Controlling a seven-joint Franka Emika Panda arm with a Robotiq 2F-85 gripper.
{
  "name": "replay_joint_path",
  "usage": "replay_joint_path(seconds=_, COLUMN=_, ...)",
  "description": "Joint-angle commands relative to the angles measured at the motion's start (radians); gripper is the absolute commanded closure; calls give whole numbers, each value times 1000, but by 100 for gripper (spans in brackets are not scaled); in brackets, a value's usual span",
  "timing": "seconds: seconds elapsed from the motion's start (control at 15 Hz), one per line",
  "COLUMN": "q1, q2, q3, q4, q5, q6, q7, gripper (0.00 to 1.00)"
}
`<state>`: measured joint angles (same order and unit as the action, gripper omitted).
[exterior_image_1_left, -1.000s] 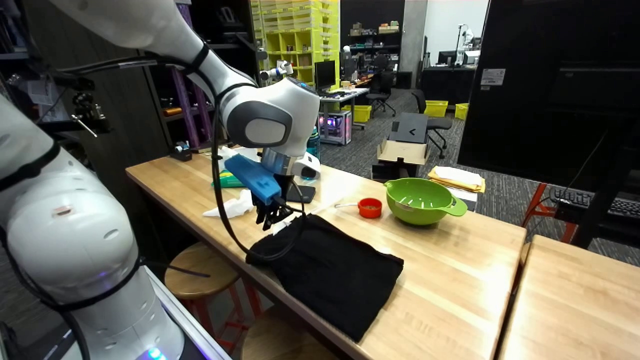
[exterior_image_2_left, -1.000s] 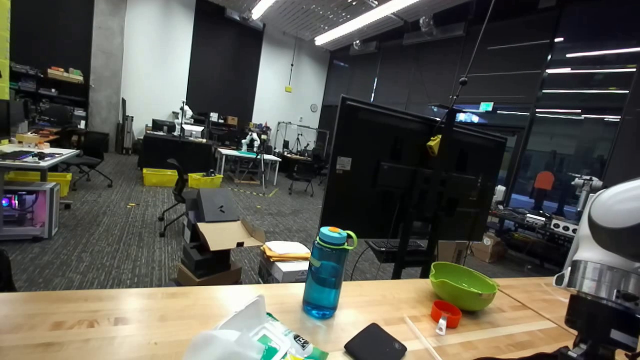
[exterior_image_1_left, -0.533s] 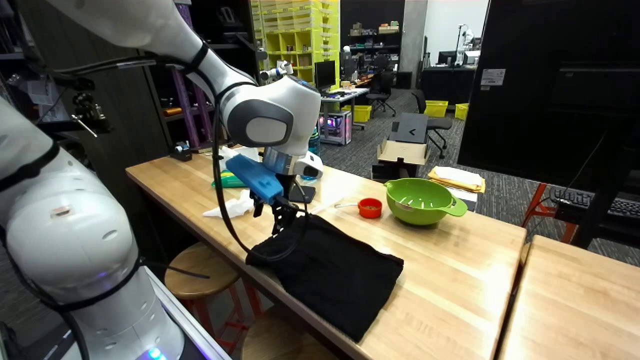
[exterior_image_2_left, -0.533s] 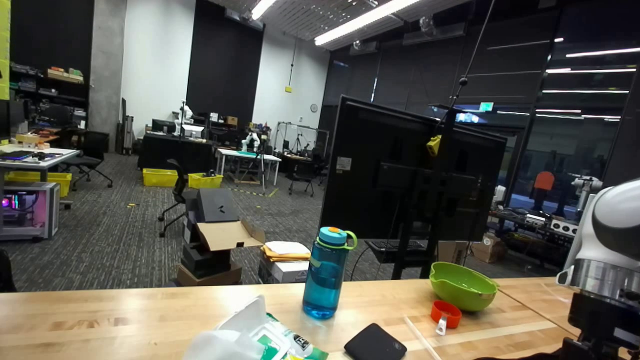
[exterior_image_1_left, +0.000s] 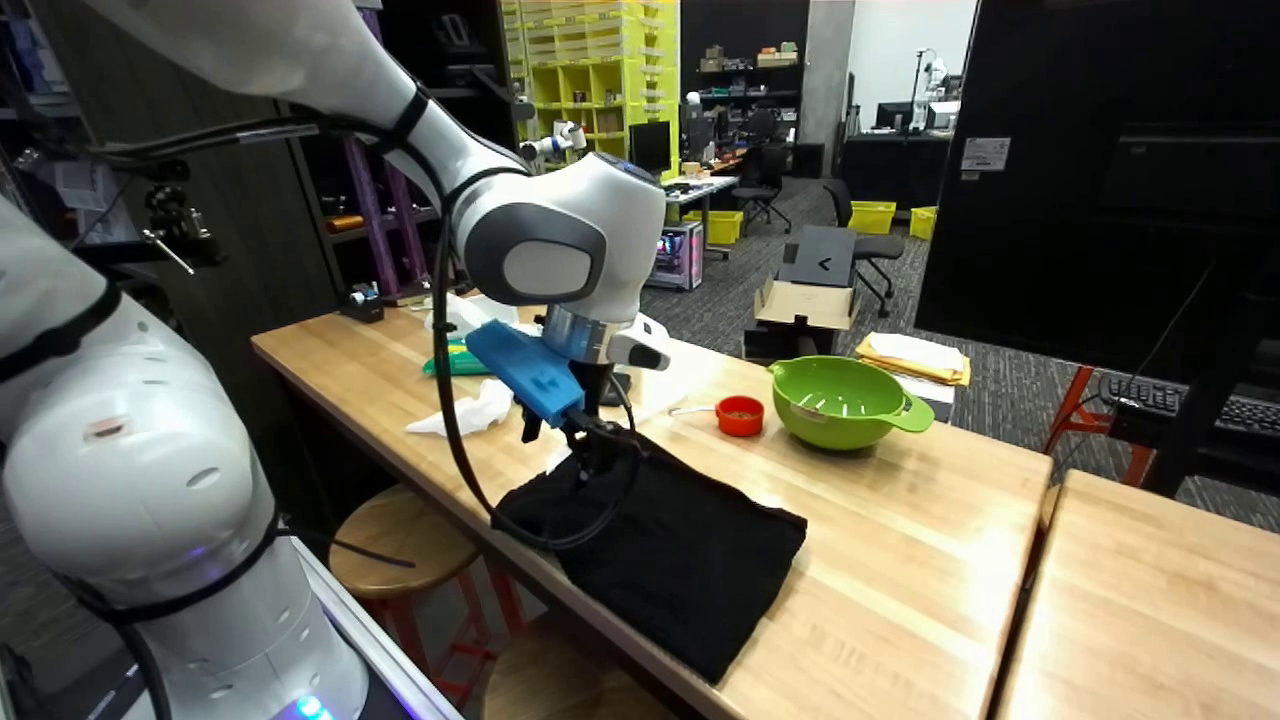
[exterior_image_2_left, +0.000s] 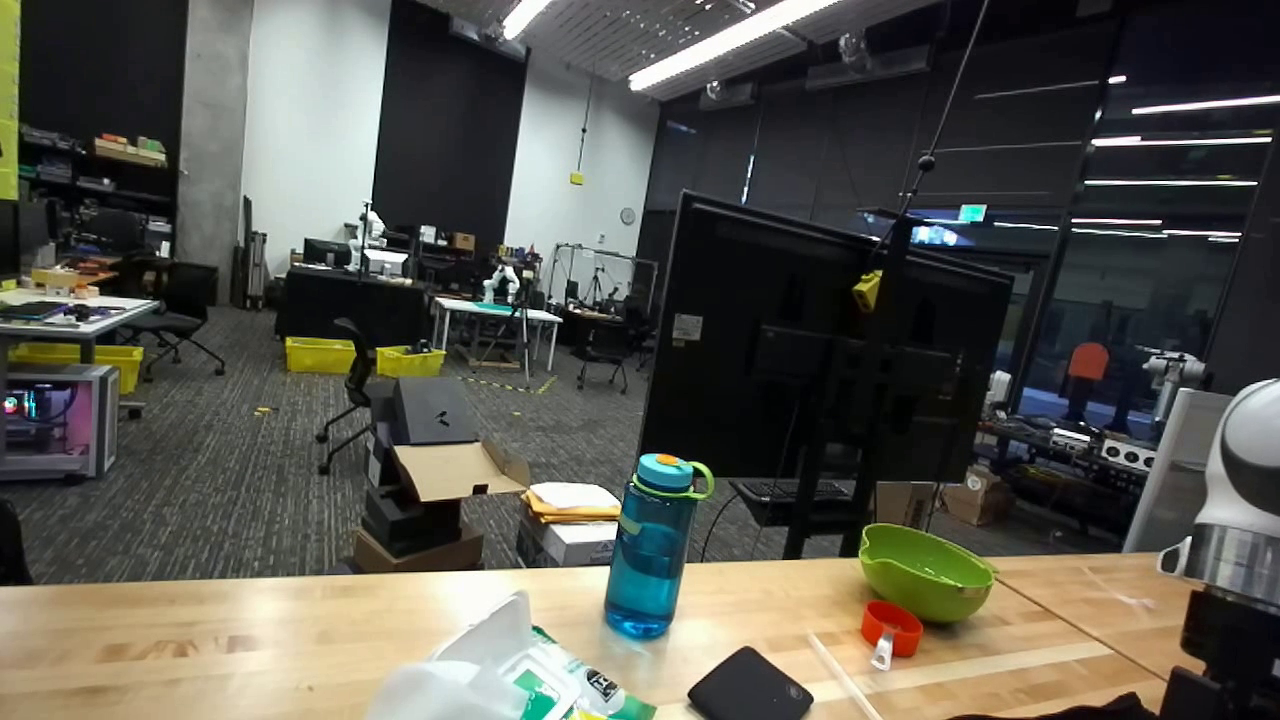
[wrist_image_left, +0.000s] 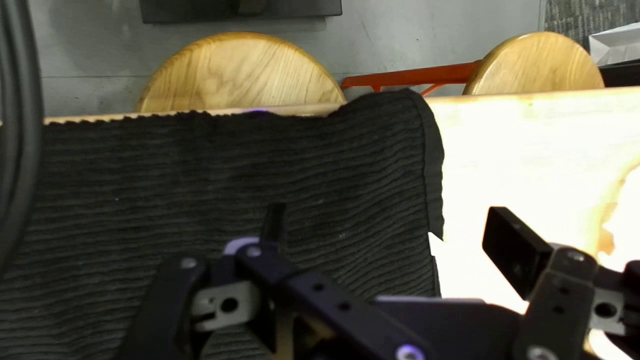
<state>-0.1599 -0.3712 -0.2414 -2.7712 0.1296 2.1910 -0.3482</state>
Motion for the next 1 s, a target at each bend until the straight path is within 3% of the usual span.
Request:
replay_joint_path(seconds=0.0, q1=-3, q2=-9, q3=-9, q4=-6, q5=-19, q6=-9, q7=-8, gripper=0)
replay_joint_path(seconds=0.93, q1=-7, q2=82, q3=2, q4=-1, q5=-118, q6=33, q7=-11, gripper=0)
